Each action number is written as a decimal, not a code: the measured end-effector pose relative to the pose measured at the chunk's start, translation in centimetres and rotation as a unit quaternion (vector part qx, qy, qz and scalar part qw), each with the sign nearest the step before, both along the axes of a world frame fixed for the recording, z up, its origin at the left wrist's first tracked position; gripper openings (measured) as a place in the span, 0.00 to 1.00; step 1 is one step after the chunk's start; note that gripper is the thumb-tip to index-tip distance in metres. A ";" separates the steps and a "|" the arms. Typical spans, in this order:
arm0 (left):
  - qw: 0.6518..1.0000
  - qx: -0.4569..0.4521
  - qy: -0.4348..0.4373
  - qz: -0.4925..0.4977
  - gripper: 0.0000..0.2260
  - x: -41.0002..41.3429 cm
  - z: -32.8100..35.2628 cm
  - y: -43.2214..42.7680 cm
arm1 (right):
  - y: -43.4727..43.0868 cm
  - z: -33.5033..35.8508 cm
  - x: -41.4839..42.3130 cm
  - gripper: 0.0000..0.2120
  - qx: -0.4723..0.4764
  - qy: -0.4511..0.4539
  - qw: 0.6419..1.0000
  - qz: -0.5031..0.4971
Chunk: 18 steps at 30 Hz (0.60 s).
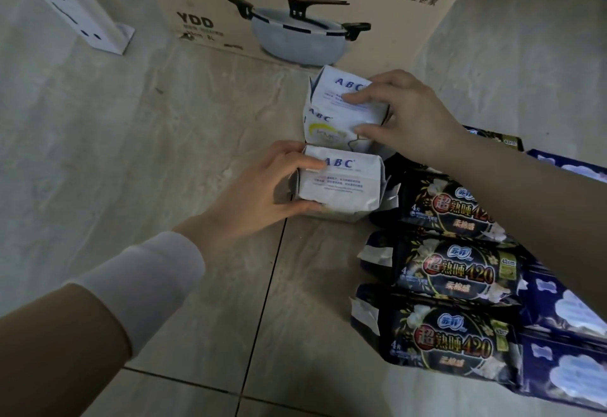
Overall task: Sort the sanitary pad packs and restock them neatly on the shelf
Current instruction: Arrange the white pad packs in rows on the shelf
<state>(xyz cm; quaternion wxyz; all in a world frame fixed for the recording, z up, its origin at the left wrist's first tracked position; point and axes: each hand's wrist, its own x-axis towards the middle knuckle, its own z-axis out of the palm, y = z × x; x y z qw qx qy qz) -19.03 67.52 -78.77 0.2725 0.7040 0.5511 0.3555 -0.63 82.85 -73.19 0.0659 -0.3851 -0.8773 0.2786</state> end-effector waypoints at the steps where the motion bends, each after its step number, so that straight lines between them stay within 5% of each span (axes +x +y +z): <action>1: 1.000 -0.004 -0.012 0.012 0.20 -0.2 0.2 -0.1 | 0.1 0.3 -0.2 0.21 -0.005 0.012 1.000 -0.009; 8: 0.973 -0.129 -0.136 0.136 0.14 -0.7 6.7 -3.1 | -1.4 6.2 -0.6 0.17 -0.083 0.106 0.988 -0.076; 18: 0.914 -0.263 -0.240 0.194 0.10 1.6 29.3 -11.5 | -9.6 24.7 2.3 0.13 -0.152 0.155 0.954 -0.206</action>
